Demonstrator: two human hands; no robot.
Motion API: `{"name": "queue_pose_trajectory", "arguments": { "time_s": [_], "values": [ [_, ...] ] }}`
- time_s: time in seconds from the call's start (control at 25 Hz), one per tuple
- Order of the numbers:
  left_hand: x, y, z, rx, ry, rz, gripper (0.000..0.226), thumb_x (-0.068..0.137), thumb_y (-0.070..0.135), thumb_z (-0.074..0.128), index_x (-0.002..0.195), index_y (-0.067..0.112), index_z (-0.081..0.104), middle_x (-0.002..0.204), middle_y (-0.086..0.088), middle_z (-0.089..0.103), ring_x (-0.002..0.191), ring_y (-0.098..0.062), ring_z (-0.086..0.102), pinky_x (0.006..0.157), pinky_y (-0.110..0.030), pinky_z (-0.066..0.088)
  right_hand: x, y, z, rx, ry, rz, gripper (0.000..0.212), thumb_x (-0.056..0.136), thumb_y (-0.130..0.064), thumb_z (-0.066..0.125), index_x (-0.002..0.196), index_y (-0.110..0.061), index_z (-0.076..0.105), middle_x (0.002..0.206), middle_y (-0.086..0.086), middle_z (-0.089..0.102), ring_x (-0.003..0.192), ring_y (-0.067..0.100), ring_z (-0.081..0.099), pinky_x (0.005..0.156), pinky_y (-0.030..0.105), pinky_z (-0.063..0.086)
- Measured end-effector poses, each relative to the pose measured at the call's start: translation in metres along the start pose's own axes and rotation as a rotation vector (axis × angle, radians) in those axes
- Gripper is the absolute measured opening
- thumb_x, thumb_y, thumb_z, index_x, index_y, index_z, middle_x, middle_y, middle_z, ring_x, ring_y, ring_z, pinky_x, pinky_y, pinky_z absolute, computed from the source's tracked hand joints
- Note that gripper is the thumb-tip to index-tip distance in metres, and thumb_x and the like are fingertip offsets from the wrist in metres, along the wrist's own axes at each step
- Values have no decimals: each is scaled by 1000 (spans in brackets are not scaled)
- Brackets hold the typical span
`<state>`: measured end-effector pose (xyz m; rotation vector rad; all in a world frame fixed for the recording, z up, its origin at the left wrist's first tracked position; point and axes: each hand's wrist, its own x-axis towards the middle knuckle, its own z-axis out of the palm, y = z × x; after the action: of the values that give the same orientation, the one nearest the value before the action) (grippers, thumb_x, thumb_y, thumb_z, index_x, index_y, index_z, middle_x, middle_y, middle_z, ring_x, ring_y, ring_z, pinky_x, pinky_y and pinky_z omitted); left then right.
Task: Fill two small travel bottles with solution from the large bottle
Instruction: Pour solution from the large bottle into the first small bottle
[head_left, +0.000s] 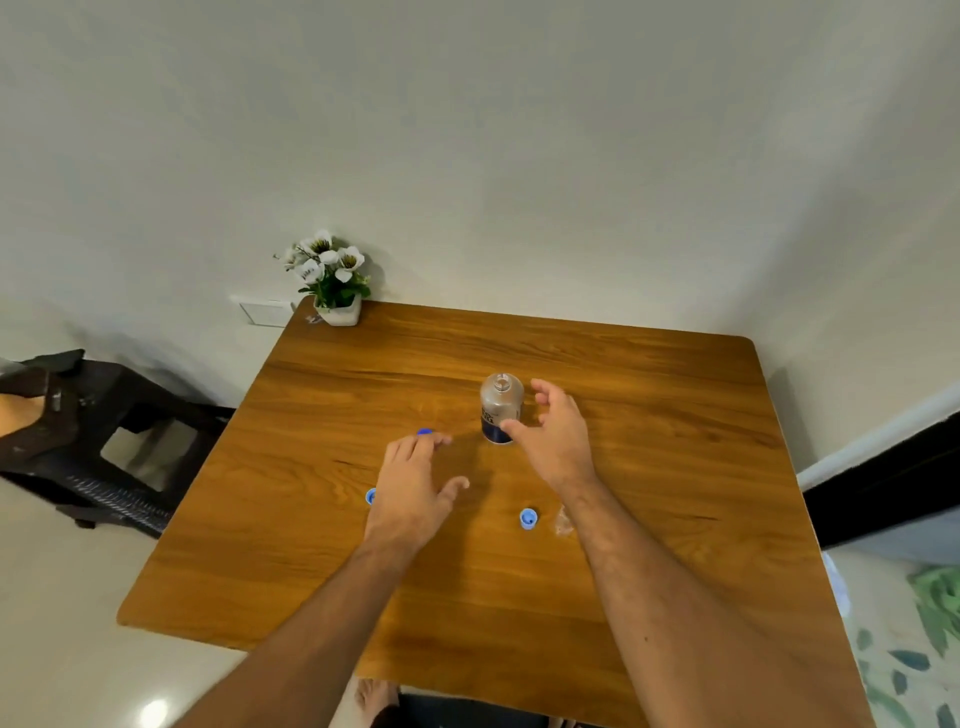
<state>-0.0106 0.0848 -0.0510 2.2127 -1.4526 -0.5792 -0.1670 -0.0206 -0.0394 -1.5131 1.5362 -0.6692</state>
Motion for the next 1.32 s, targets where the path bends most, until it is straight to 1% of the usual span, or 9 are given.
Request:
{"name": "queue_pose_trajectory", "arguments": {
  "time_s": [0.12, 0.28, 0.48, 0.6, 0.76, 0.92, 1.0, 1.16, 1.32],
  "values": [
    [11, -27, -7, -61, -153, -112, 80, 76, 42, 81, 145, 30, 42, 146, 8, 44, 134, -8, 37, 114, -33, 37, 5, -7, 21, 26, 9, 50, 90, 76, -23, 86, 151, -25, 36, 151, 1, 43, 133, 22, 48, 106, 41, 47],
    [30, -40, -12, -60, -329, -37, 95, 69, 42, 86, 150, 31, 37, 152, 7, 42, 138, -11, 37, 117, -38, 34, 9, -15, 42, 23, 71, 84, 103, 73, -21, 88, 156, -22, 27, 156, 2, 38, 140, 23, 41, 111, 41, 39],
    [40, -58, -13, 5, -427, -6, 95, 71, 36, 87, 151, 32, 36, 156, 6, 41, 144, -15, 33, 119, -41, 32, 15, -18, 61, 53, 135, 139, 107, 72, -17, 89, 157, -20, 23, 156, 4, 38, 141, 24, 41, 111, 40, 40],
    [38, -66, -11, 75, -468, 1, 86, 76, 34, 83, 150, 33, 39, 153, 5, 45, 144, -17, 36, 118, -39, 33, 19, -12, 65, 63, 140, 173, 110, 70, -19, 90, 157, -20, 22, 156, 4, 39, 142, 25, 40, 113, 45, 40],
    [35, -65, -1, 46, -473, -73, 60, 89, 28, 72, 143, 40, 47, 139, 7, 60, 124, -13, 56, 106, -38, 49, 22, -3, 68, 91, 114, 201, 110, 68, -19, 91, 156, -19, 24, 151, 2, 47, 138, 25, 46, 113, 48, 39],
    [34, -62, 1, -15, -411, -95, 54, 87, 31, 74, 137, 39, 56, 143, 8, 55, 131, -14, 50, 112, -38, 42, 32, 0, 65, 91, 75, 189, 108, 70, -19, 90, 156, -21, 24, 150, 2, 48, 137, 25, 47, 113, 46, 40],
    [33, -58, -3, -84, -331, -70, 51, 89, 29, 73, 137, 35, 58, 140, 9, 54, 127, -11, 51, 112, -33, 41, 37, 2, 63, 77, 64, 186, 104, 71, -18, 89, 154, -21, 28, 148, 3, 51, 135, 25, 49, 112, 44, 42],
    [32, -49, -14, -264, -209, -71, 46, 93, 34, 68, 138, 31, 57, 118, 13, 53, 110, -7, 55, 102, -33, 49, 37, 0, 60, 42, 71, 122, 84, 69, -20, 91, 141, -21, 46, 135, 1, 60, 125, 21, 57, 99, 31, 48],
    [36, -32, -35, -413, -108, -8, 37, 102, 30, 53, 139, 31, 50, 123, 6, 47, 104, -7, 57, 97, -33, 54, 27, -16, 47, 82, 38, -13, 81, 69, -27, 91, 138, -26, 50, 129, -10, 59, 114, 8, 54, 85, 16, 44]
  ]
}}
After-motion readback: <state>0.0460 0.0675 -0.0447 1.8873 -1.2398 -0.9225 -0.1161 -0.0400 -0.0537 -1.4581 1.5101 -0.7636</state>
